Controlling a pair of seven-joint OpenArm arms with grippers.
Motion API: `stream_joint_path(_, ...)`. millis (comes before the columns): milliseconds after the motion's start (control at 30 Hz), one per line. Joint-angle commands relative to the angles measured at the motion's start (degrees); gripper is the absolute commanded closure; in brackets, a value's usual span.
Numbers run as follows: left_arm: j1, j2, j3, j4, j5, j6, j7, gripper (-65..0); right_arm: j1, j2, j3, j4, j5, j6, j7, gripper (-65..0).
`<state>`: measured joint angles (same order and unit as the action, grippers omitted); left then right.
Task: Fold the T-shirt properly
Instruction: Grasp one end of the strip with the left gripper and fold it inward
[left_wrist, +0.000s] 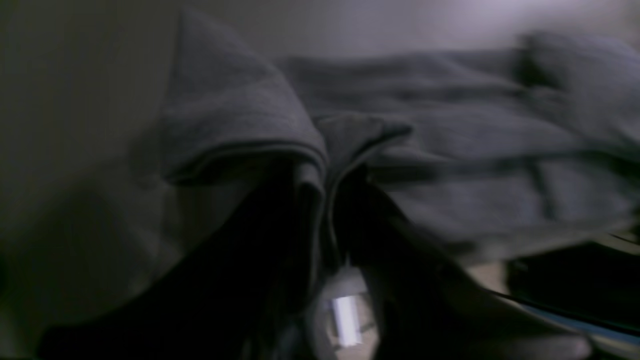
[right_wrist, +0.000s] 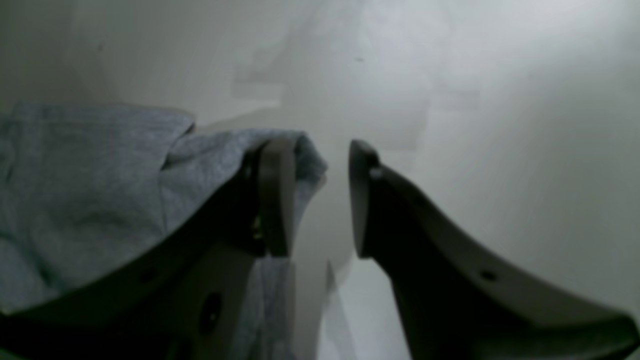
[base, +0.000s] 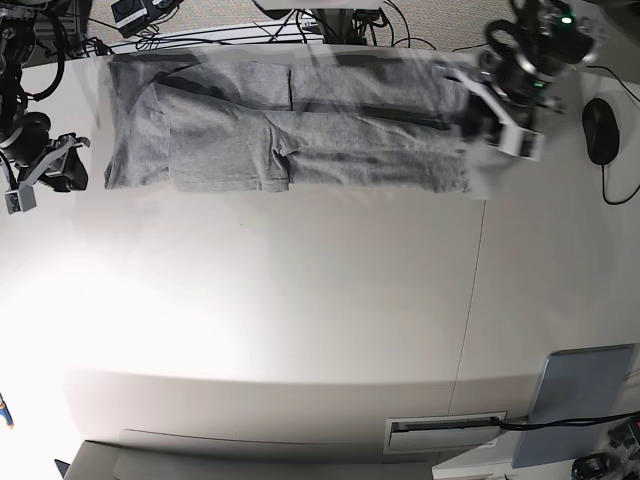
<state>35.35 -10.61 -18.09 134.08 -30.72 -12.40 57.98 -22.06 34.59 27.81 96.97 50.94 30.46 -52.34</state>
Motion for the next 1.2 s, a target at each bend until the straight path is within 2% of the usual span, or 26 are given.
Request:
stream_joint_path(0, 0.0, 0.3, 2.7, 0.9, 0.0, -0.2, -2.4, 0.0, 0.3, 1.4, 0.7, 0.7, 0.9, 0.9, 1.1, -18.9)
stream_joint_path(33, -0.3, 0.7, 5.7, 0.9, 1.6, 0.4, -2.9, 0.0, 0.3, 1.4, 0.7, 0.7, 1.0, 0.9, 1.1, -18.9)
stream_joint_path(200, -4.5, 1.8, 19.6, 0.7, 12.2, 7.7, -4.0, 0.0, 0.3, 1.4, 0.7, 0.7, 1.1, 0.9, 0.8, -19.0)
stream_joint_path(367, -9.4, 3.3, 28.9, -6.9, 17.9, 10.1, -3.9, 0.0, 0.3, 1.4, 0.7, 0.7, 1.0, 0.9, 0.8, -19.0)
stream_joint_path(533, -13.3, 3.3, 32.5, -12.6, 19.6, 11.0, -3.5, 0.0, 0.3, 1.5, 0.7, 0.7, -0.4, 0.8, 1.0, -19.0)
stream_joint_path(600, -13.8, 3.3, 32.7, -13.4, 19.6, 10.9, -3.6, -1.5, 0.3, 1.4, 0.8, 0.7, -1.5, 0.8, 1.1, -19.0)
stream_joint_path(667, -13.8, 3.3, 32.7, -13.4, 19.6, 10.8, -4.3, -16.4, 0.3, 1.4, 0.7, 0.7, -1.5, 0.8, 1.1, -19.0)
stream_joint_path(733, -13.8, 3.3, 32.7, -13.4, 19.2, 8.3, -5.6, -30.6, 0.3, 1.4, 0.7, 0.7, -1.5, 0.8, 1.2, -19.0)
stream_joint_path(767, -13.9, 3.3, 32.7, -13.4, 18.1, 6.3, -6.4, -34.3, 0.3, 1.4, 0.7, 0.7, -1.5, 0.8, 1.2, -19.0)
stream_joint_path(867, -14.4, 3.3, 32.7, -13.3, 13.8, -0.5, -9.2, -35.0, 0.3, 1.4, 0.7, 0.7, -1.5, 0.8, 1.3, -19.0)
stream_joint_path(900, -14.6, 3.3, 32.7, -13.2, 13.5, -1.4, -9.4, -35.0, 0.3, 1.4, 0.7, 0.7, -1.5, 0.8, 1.3, -19.0)
stream_joint_path(1000, -15.0, 3.2, 32.4, -12.5, 15.7, -0.8, -8.3, -35.0, 0.3, 1.4, 0.7, 0.7, -2.1, 0.8, 1.3, -19.0)
stream_joint_path(1133, -15.1, 2.8, 30.4, -11.2, 21.5, 3.7, -7.3, -35.0, 0.3, 1.4, 0.7, 0.7, -3.0, 0.8, 1.3, -19.0)
stream_joint_path(1167, -15.0, 2.8, 29.6, -11.2, 22.2, 3.9, -7.1, -34.9, 0.3, 1.4, 0.7, 0.7, -3.0, 0.8, 1.3, -19.0)
